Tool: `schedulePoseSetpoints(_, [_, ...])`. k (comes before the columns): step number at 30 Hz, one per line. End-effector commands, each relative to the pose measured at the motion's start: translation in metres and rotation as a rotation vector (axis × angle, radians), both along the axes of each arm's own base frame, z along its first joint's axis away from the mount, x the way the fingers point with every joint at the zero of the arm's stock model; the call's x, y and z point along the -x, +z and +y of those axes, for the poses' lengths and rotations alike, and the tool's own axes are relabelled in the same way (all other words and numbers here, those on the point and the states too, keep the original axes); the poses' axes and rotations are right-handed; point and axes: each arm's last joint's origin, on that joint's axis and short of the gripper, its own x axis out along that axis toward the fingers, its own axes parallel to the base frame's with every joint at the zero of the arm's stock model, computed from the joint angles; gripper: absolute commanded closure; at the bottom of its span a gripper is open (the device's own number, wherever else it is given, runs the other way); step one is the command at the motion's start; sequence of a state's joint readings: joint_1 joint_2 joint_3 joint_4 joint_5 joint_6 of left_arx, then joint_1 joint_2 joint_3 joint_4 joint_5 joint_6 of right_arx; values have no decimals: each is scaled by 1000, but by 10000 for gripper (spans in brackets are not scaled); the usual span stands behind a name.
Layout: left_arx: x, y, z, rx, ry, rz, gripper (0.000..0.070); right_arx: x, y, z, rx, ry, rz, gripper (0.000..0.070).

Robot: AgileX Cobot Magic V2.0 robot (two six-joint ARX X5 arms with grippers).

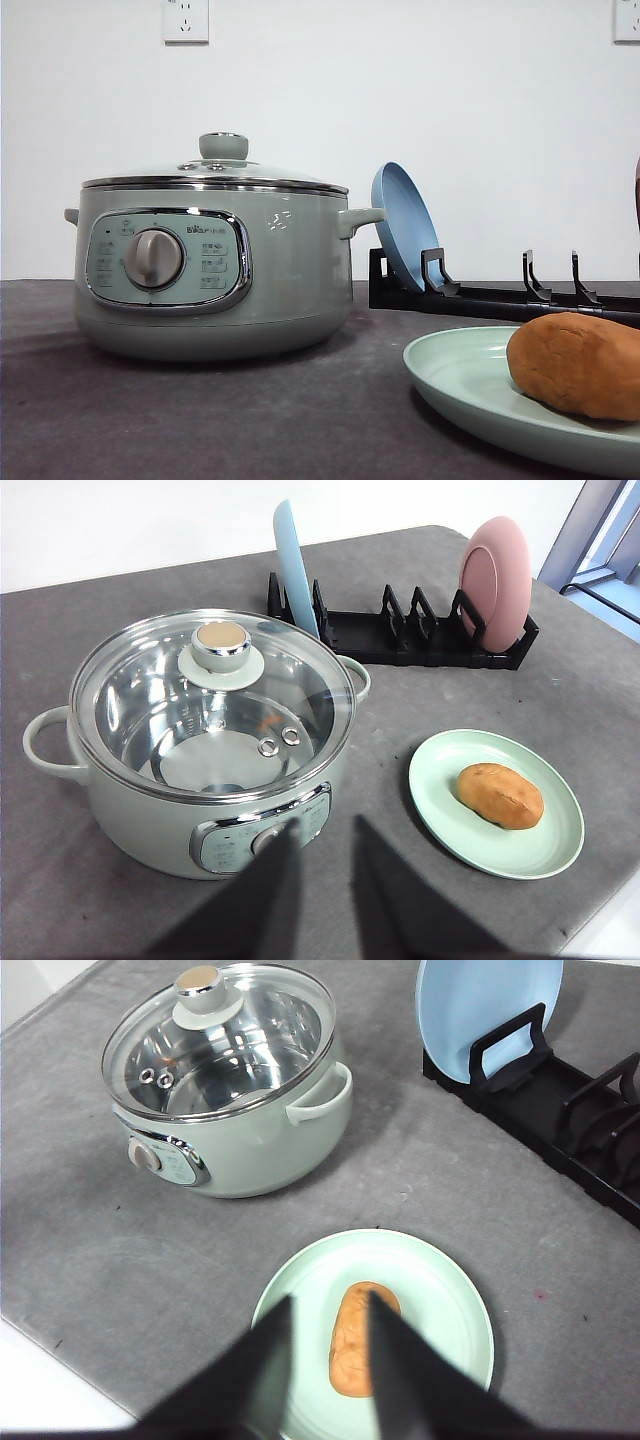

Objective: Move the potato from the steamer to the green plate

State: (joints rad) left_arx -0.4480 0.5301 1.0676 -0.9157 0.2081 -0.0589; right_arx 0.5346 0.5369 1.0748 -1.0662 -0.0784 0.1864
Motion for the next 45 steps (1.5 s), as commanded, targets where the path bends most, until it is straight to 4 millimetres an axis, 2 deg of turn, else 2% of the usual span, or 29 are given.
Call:
schedulePoseSetpoints(1, [0,3,0,10,-1,-14,678,0,3,0,-2,8,-16,668])
schedulePoseSetpoints(14, [0,4,0,13,-1,-21,678,-1,4,1,-11,8,-32,668])
schedulePoseSetpoints(19, [-2,-7,2,15,46,-26,678,-1,4,1,-11,8,-32,668])
schedulePoseSetpoints(23, [-15,-40,8,19,184,-101,678,-1,4,1,-11,8,-32,668])
schedulePoseSetpoints(30, [-23,-126,23,-36,390,-192,678,-1,4,1,-11,8,-32,668])
schedulePoseSetpoints(34, [-30,-166,26,-36,446,-213,678,-1,4,1,-11,8,-32,668])
schedulePoseSetpoints(38, [-35,-193,29,11,535,-232,678,-1,4,1,-11,8,-32,668])
schedulePoseSetpoints(45, [-42,-219,29,24,553,-254,678,-1,4,1,-11,8,-32,668])
